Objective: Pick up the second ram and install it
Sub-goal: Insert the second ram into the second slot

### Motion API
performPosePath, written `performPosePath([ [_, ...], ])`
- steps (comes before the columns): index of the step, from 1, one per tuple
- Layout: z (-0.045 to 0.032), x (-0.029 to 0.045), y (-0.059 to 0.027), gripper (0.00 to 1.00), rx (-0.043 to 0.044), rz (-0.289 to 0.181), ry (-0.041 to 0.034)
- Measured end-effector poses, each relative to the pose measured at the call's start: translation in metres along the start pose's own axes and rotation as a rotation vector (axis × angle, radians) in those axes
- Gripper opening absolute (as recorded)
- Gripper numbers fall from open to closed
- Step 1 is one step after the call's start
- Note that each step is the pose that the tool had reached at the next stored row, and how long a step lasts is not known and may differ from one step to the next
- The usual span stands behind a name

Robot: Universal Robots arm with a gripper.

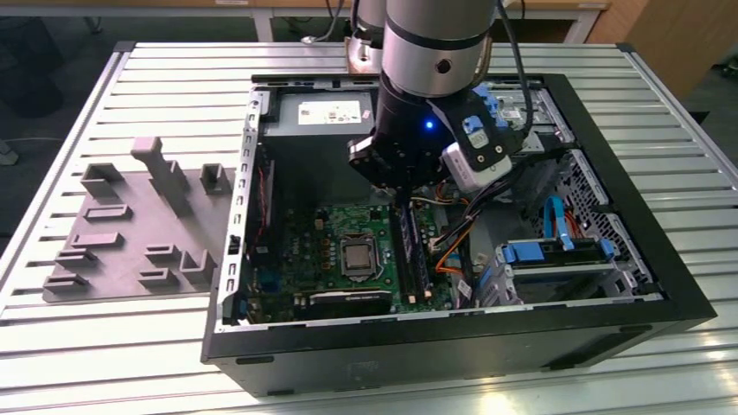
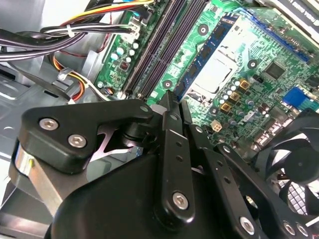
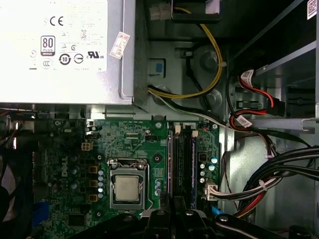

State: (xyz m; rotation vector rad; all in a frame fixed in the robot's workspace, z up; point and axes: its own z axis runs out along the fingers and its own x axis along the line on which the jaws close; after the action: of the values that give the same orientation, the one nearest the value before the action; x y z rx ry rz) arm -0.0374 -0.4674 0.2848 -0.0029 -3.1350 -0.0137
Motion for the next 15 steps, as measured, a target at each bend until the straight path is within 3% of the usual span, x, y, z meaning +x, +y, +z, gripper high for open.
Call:
performPosePath([
  [15, 0.0225, -0.0001, -0.0002, 0.14, -0.0001, 0.004, -0.0001],
])
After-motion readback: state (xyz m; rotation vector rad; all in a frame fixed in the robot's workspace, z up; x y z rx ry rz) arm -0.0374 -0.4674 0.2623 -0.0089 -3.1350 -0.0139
